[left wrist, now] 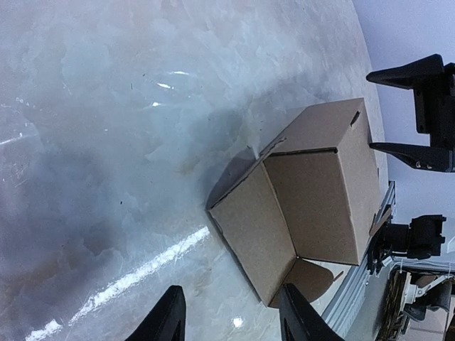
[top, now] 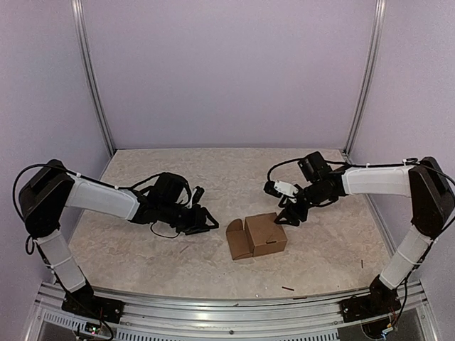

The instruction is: Fold the paper box

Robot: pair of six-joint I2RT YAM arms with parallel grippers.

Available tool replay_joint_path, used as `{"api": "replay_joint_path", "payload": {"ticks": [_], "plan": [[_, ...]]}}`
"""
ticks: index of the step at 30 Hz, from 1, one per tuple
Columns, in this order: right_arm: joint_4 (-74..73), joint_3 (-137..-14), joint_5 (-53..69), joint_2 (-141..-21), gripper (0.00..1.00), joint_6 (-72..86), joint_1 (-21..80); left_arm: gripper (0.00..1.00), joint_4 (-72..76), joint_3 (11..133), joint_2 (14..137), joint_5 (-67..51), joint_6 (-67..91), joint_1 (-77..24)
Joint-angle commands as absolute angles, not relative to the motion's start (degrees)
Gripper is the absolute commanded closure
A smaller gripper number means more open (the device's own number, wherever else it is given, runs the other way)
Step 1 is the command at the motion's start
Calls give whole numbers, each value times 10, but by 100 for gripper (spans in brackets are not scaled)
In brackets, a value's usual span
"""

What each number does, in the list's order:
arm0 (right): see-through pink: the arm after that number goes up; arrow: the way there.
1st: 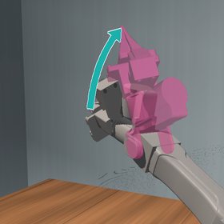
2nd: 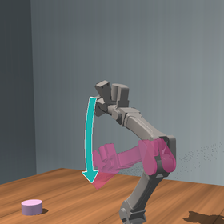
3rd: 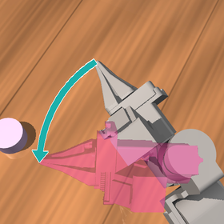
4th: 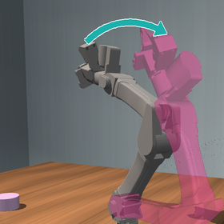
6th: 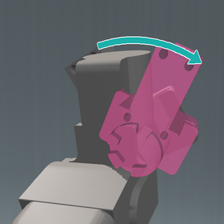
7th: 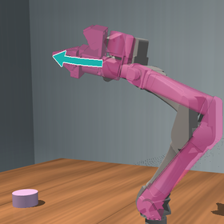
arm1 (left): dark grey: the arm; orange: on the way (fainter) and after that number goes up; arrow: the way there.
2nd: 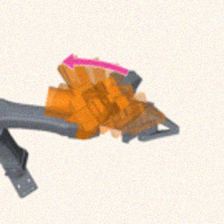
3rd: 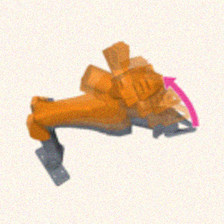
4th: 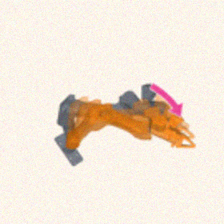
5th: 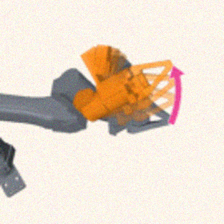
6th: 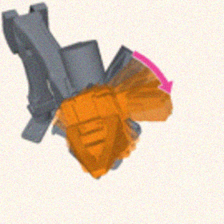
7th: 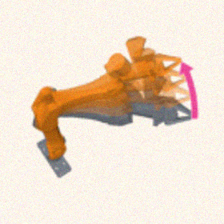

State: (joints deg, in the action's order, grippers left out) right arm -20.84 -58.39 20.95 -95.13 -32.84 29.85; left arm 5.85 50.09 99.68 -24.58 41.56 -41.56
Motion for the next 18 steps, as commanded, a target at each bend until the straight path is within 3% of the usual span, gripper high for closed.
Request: {"api": "replay_joint_path", "payload": {"ticks": [1,9,18], "plan": [[-226,-544,199,-953,32,-334,254,56,57,515,1009,-243,413,-419],[-227,-505,196,-926,32,-361,212,56,89,534,1024,-282,393,-427],[-221,-489,210,-921,31,-360,211,56,21,665,1100,-312,329,-459]]}}
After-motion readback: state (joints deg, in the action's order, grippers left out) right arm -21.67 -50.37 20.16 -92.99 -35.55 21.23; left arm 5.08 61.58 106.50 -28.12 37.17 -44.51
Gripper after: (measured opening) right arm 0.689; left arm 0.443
